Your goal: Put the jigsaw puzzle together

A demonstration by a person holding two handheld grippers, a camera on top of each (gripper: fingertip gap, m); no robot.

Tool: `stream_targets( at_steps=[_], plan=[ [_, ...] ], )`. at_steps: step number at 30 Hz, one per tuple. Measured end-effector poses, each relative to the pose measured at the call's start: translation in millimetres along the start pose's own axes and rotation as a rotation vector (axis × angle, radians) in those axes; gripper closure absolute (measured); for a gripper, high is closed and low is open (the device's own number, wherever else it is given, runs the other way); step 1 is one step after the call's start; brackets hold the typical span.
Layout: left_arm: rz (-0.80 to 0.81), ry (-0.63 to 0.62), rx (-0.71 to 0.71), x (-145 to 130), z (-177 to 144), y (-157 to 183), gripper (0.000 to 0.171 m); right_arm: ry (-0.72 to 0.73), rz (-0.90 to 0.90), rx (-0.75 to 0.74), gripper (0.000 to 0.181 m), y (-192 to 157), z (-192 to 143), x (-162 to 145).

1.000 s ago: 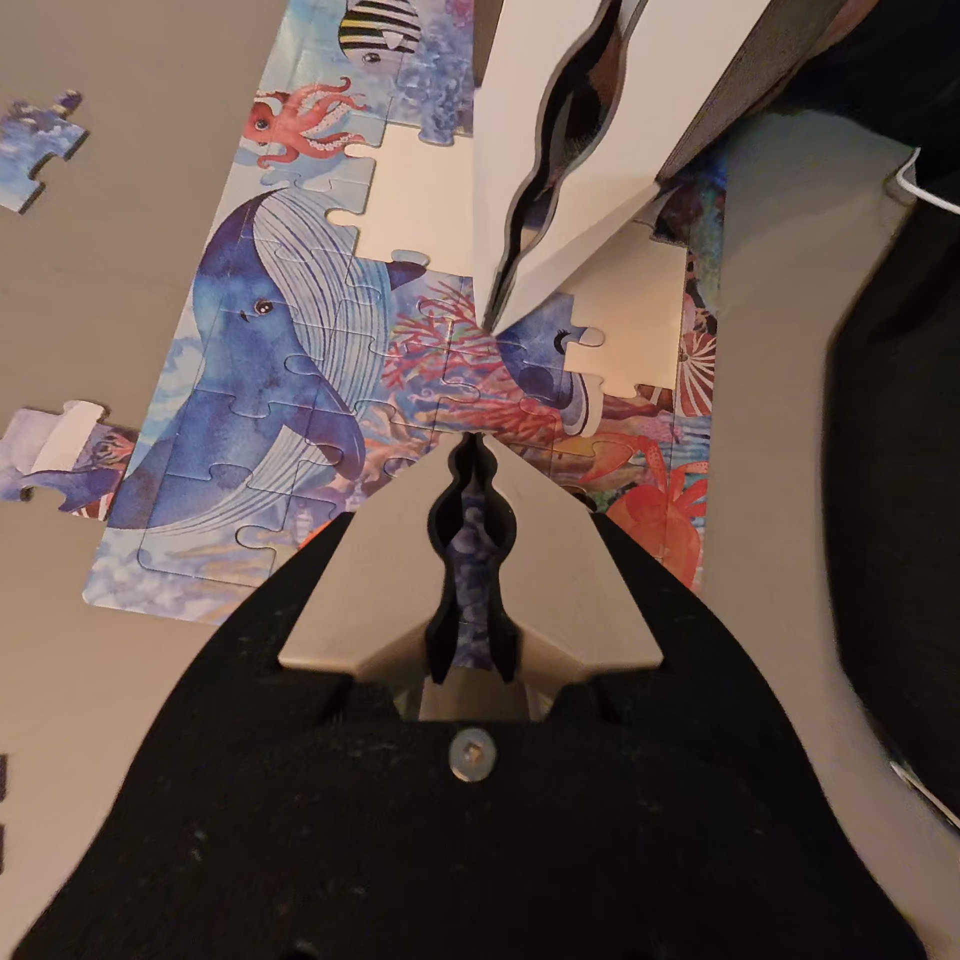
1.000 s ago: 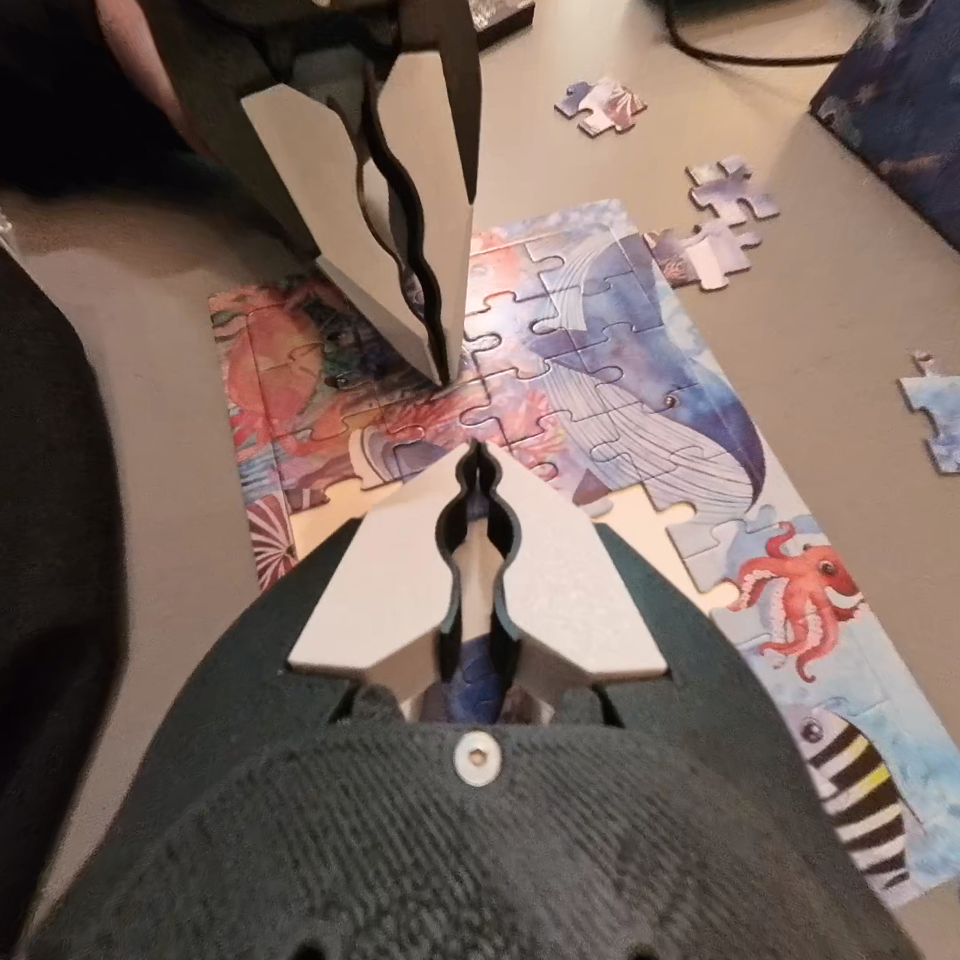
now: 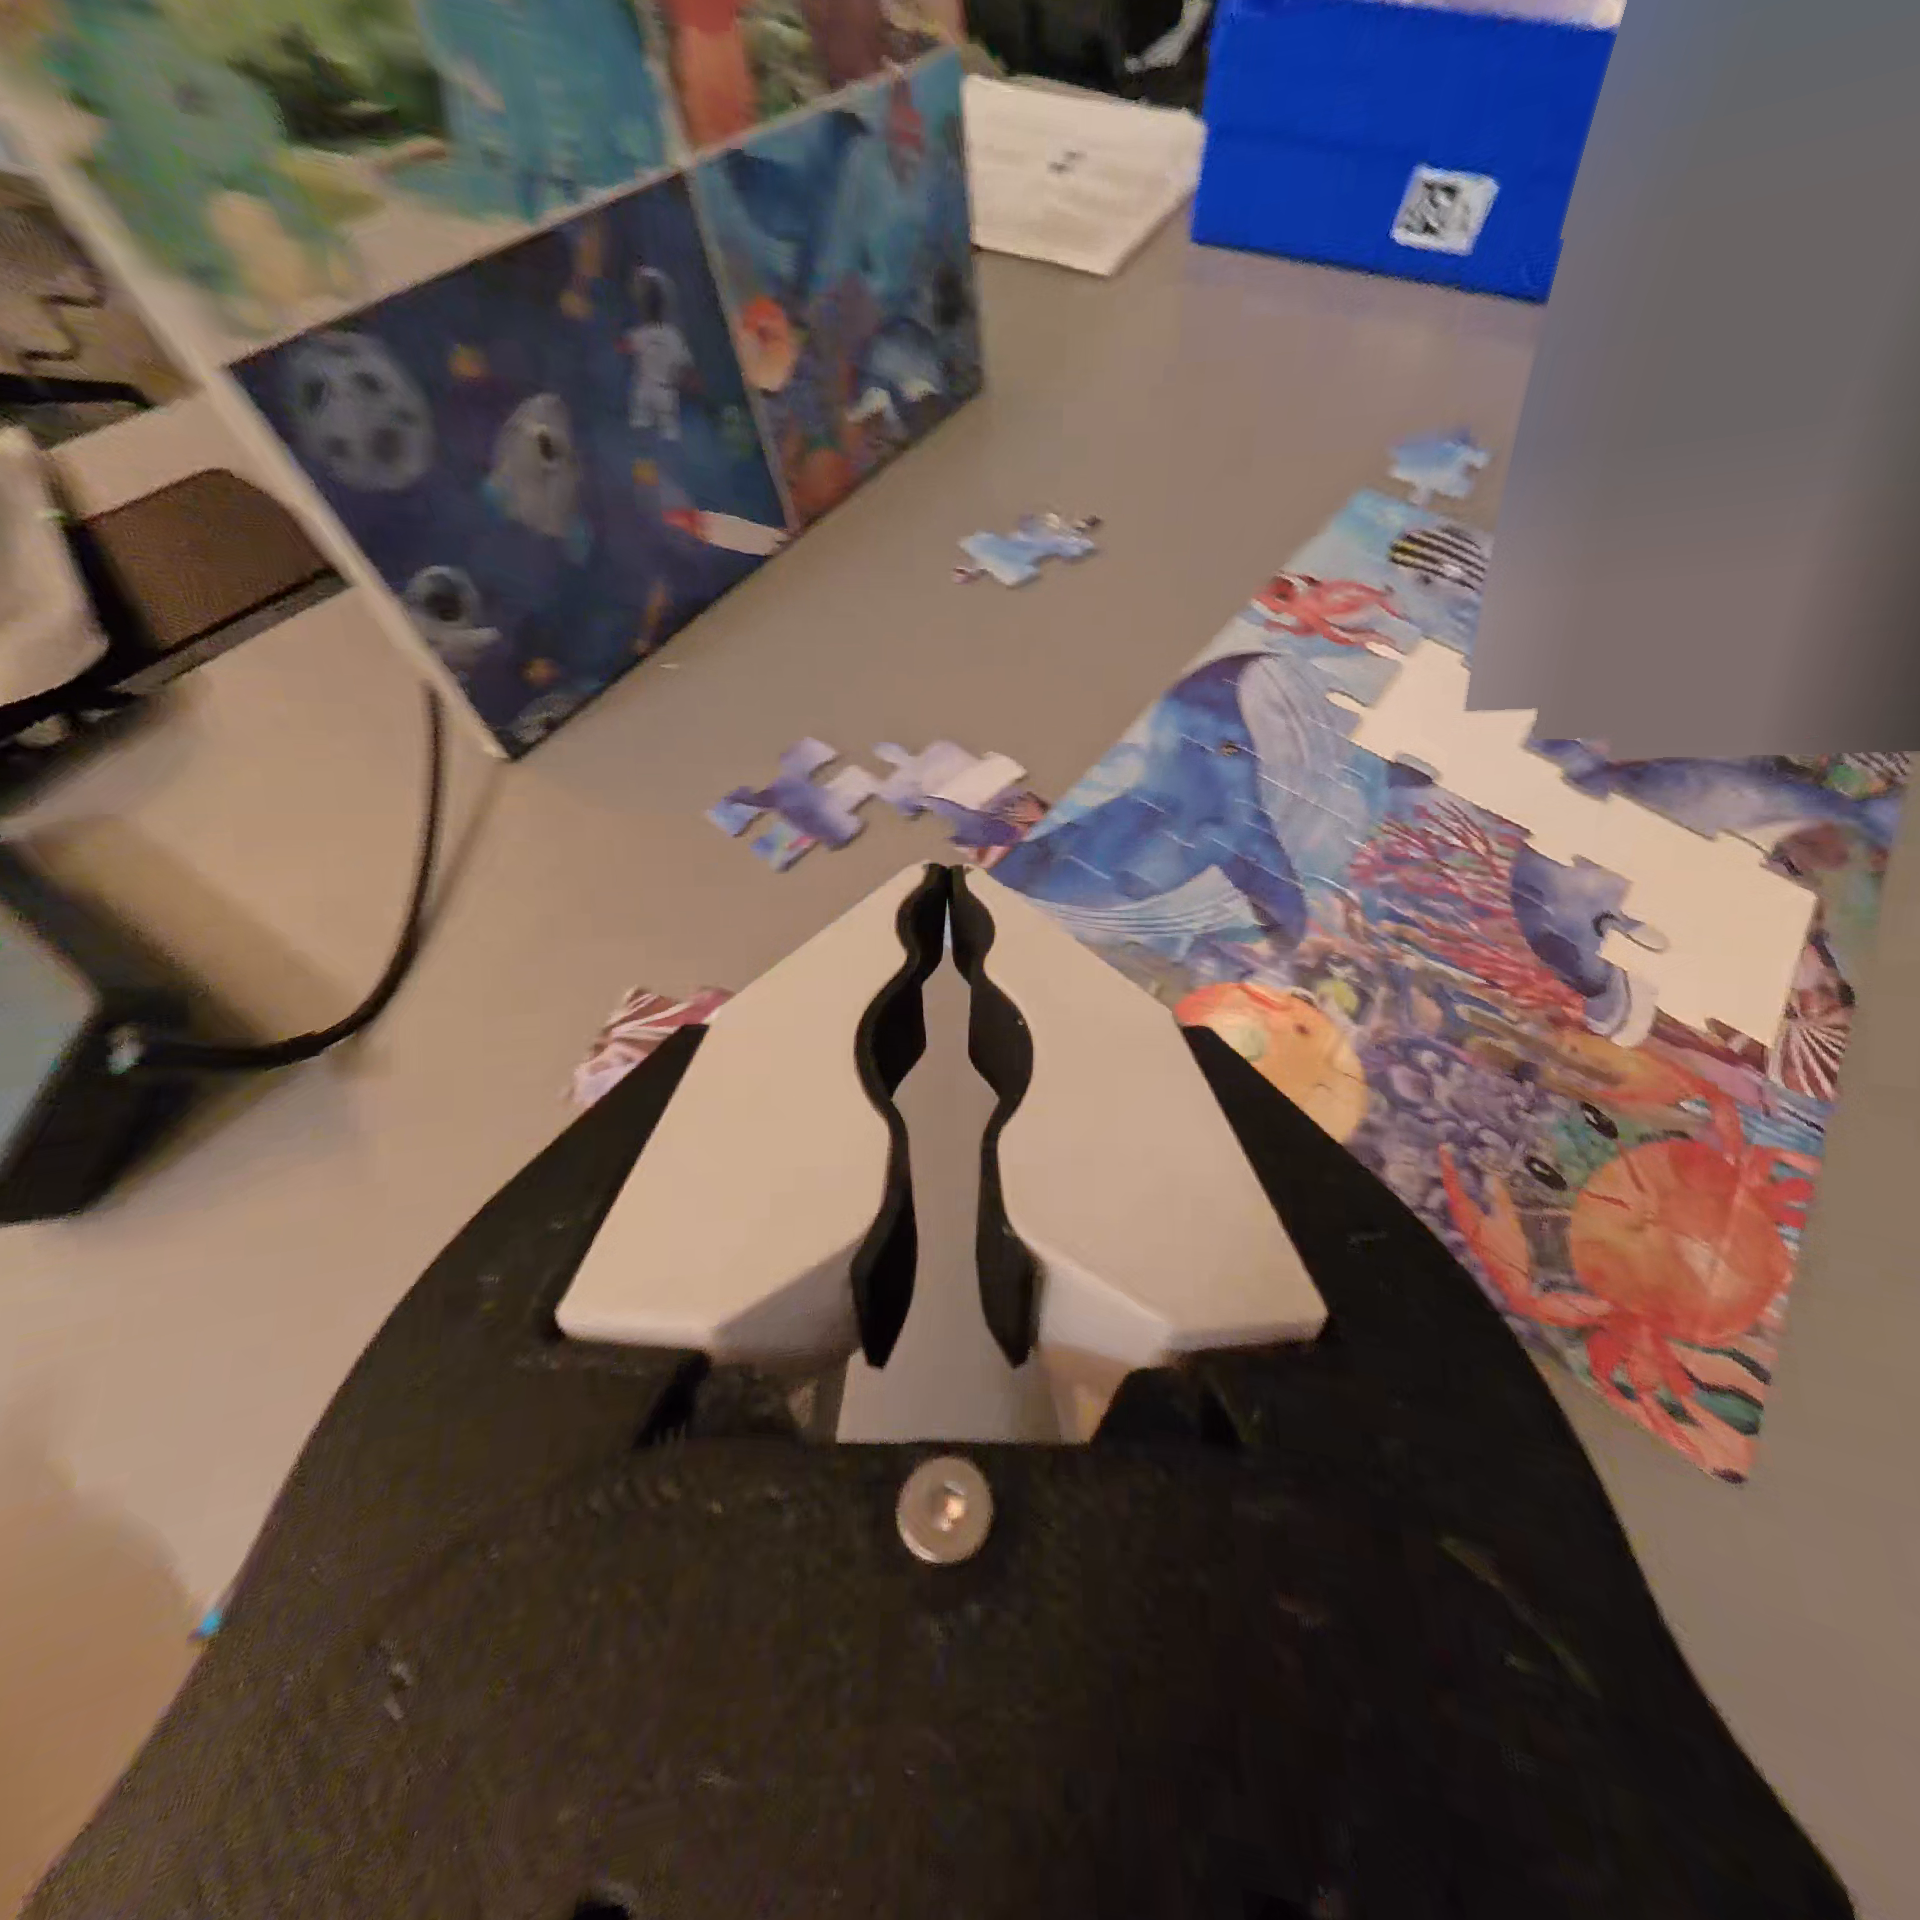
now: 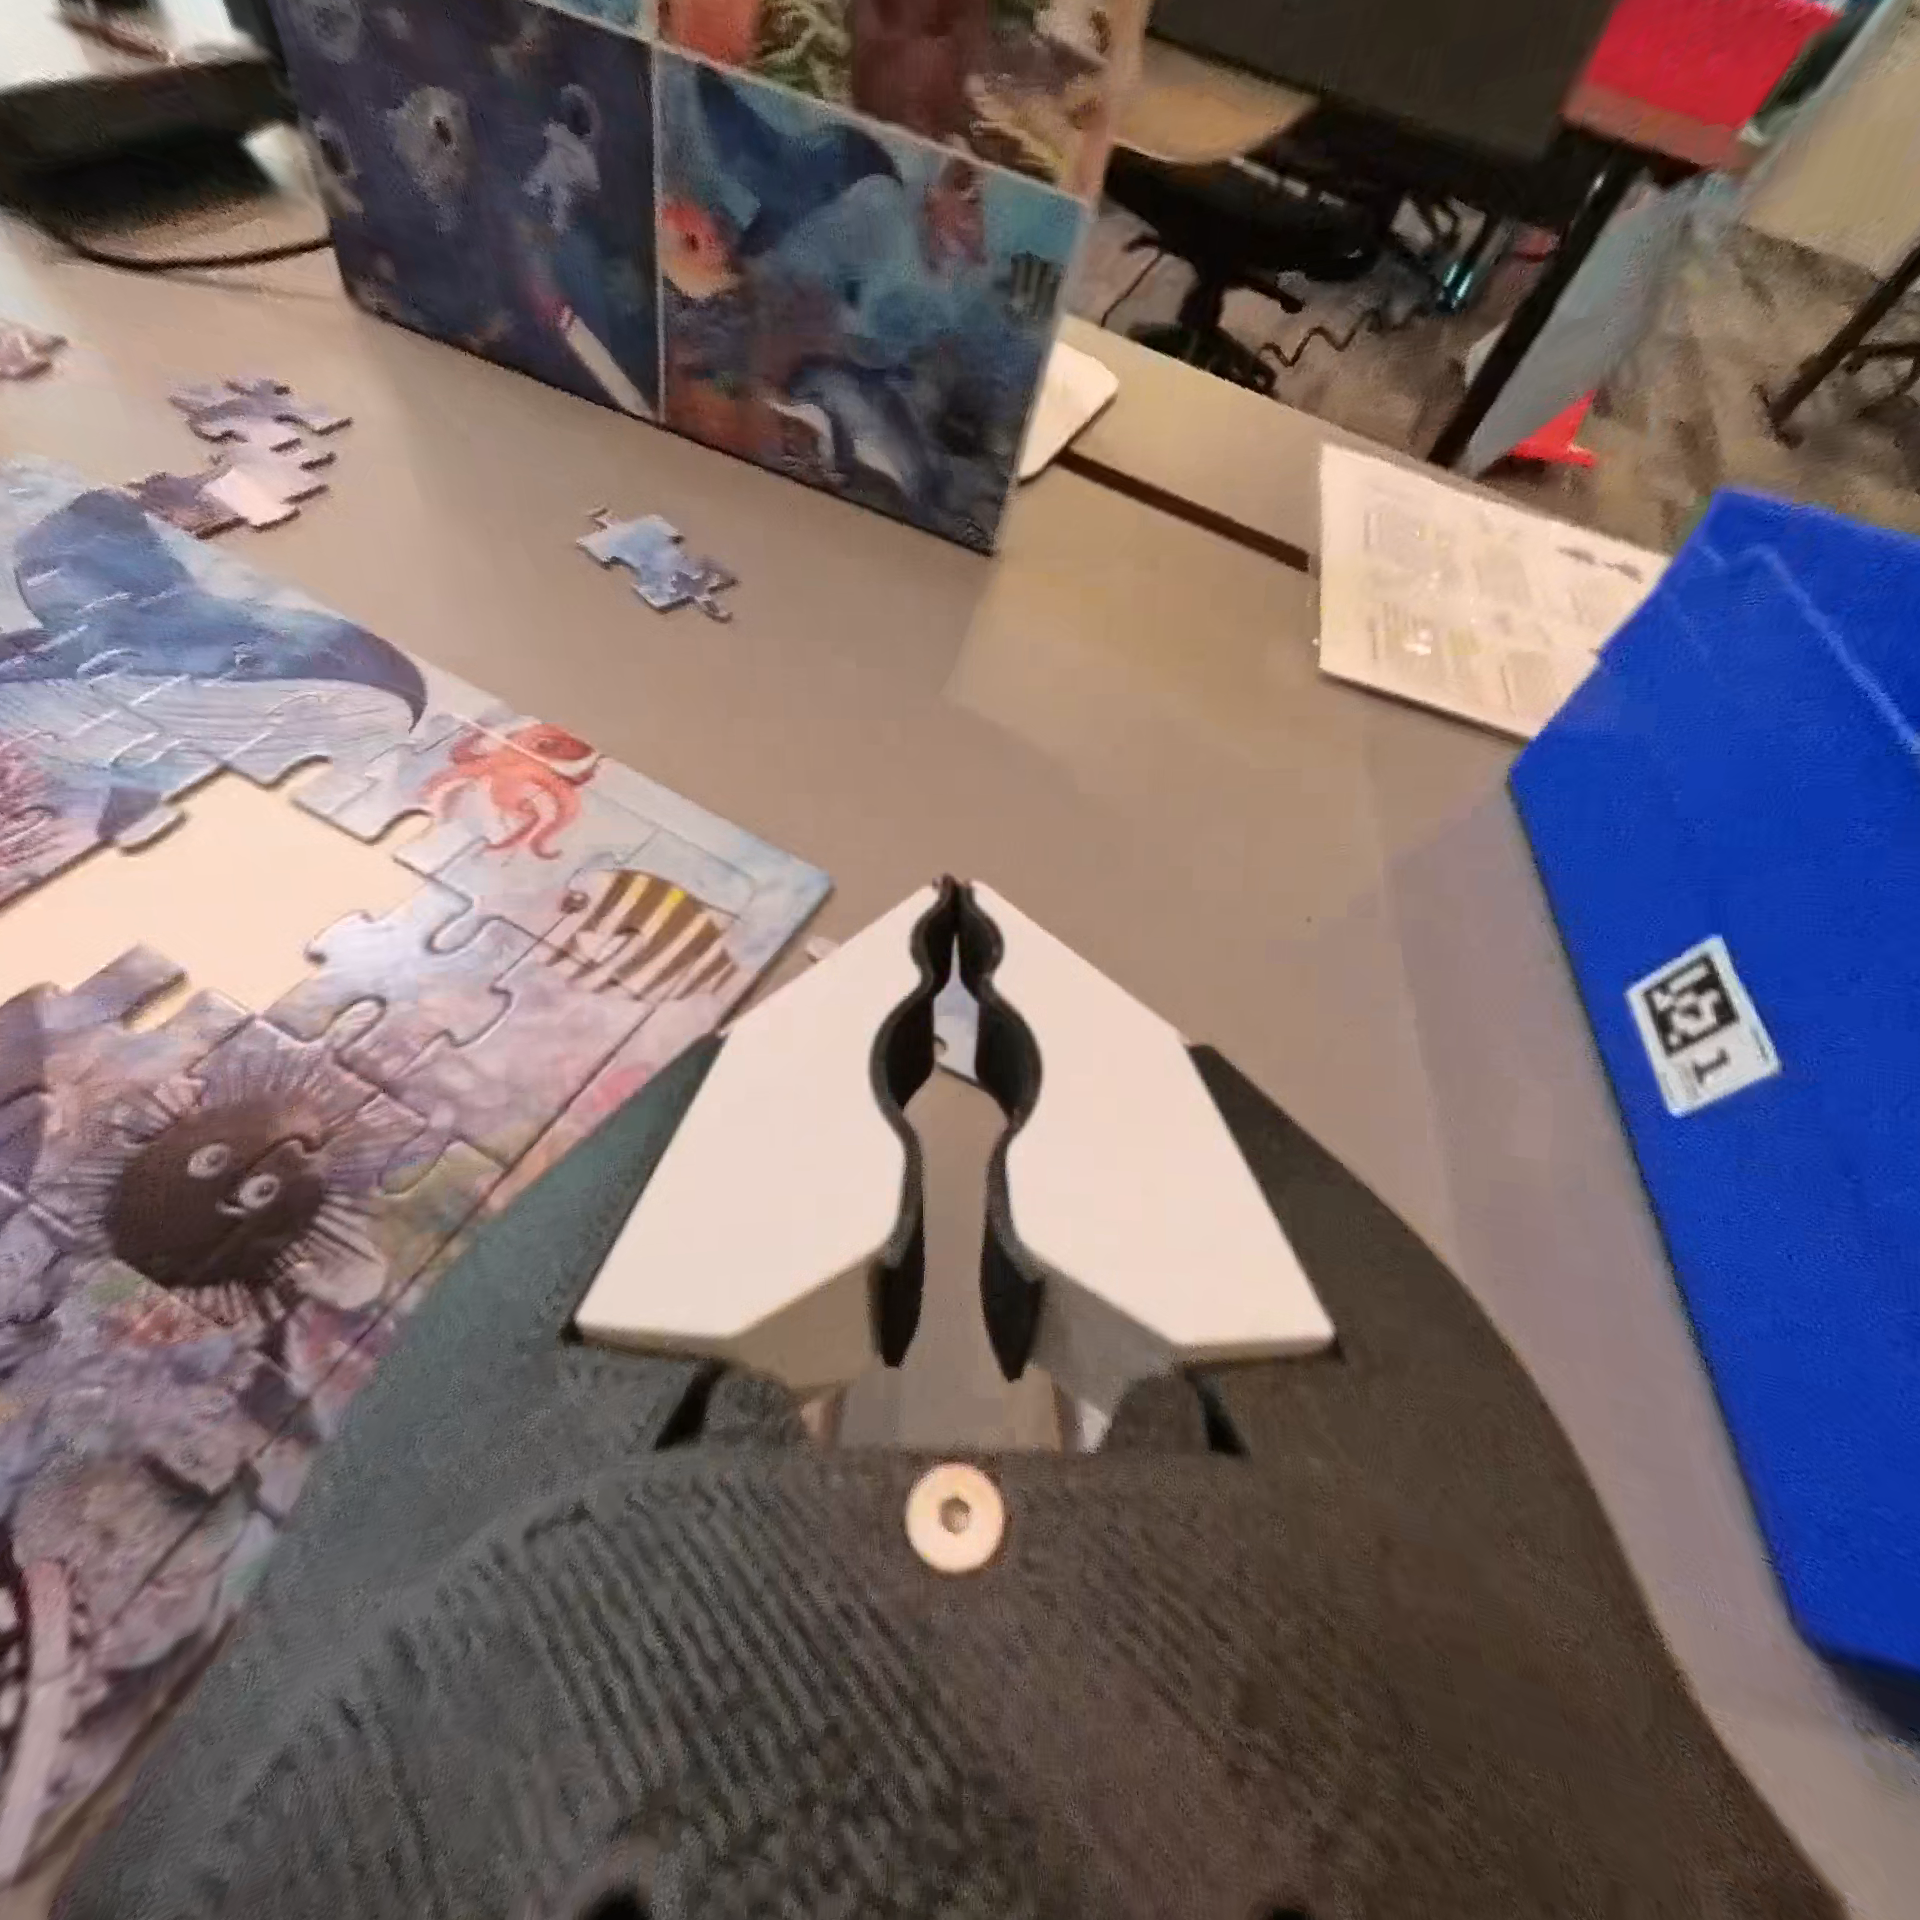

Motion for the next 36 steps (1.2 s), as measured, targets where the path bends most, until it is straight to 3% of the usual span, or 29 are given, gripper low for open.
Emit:
stream_targets(
  at_steps=[4, 8, 14, 18, 21, 23, 24, 26, 27, 30, 33, 36],
  plan=[
    [-0.064, 0.016, 0.033, -6.4, -3.3, -21.0, 0.171, 0.099, 0.159, 0.098, 0.181, 8.7, -9.6, 2.4],
    [-0.05, -0.033, 0.02, -19.3, 6.6, -19.9, 0.171, 0.072, 0.127, 0.143, 0.181, -6.9, -2.0, 1.1],
    [0.143, -0.079, -0.237, -21.5, 19.3, 53.8, 0.171, 0.014, 0.053, 0.152, 0.181, -22.0, 8.2, -3.0],
    [0.309, -0.344, -0.268, -61.9, 38.7, 86.0, 0.171, 0.035, 0.097, 0.189, 0.181, -24.4, 7.6, -0.6],
    [0.399, -0.242, -0.167, -43.5, 37.3, 84.0, 0.171, 0.049, 0.112, 0.192, 0.181, -23.2, 6.3, 0.9],
    [0.382, -0.2, -0.183, -36.3, 34.2, 87.5, 0.171, 0.05, 0.117, 0.198, 0.181, -23.8, 6.6, 1.2],
    [0.35, -0.208, -0.233, -38.0, 33.6, 93.9, 0.171, 0.048, 0.116, 0.2, 0.181, -24.4, 7.0, 1.0],
    [0.294, -0.356, -0.366, -62.6, 34.8, 108.5, 0.17, 0.042, 0.108, 0.198, 0.181, -25.2, 7.9, 0.6],
    [0.265, -0.338, -0.382, -58.7, 35.2, 112.0, 0.171, 0.039, 0.106, 0.197, 0.181, -25.6, 8.1, 0.4],
    [0.279, -0.296, -0.302, -49.1, 35.8, 103.7, 0.171, 0.043, 0.104, 0.197, 0.181, -26.1, 7.8, 0.9],
    [0.251, -0.36, -0.365, -59.4, 35.5, 113.1, 0.171, 0.047, 0.113, 0.203, 0.181, -26.0, 7.7, 1.3],
    [0.288, -0.286, -0.307, -48.7, 36.6, 107.2, 0.171, 0.052, 0.113, 0.204, 0.181, -26.3, 7.3, 2.0]
  ],
)
Point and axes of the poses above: each gripper's, where its closed fingertips meet, z out along the fingers, x out of its top, y = z × x across the jaws, the point moved 1 cm from there along -z, back along the fingers, and after that the axes turned 4 degrees about x, right-handed, at the moved point
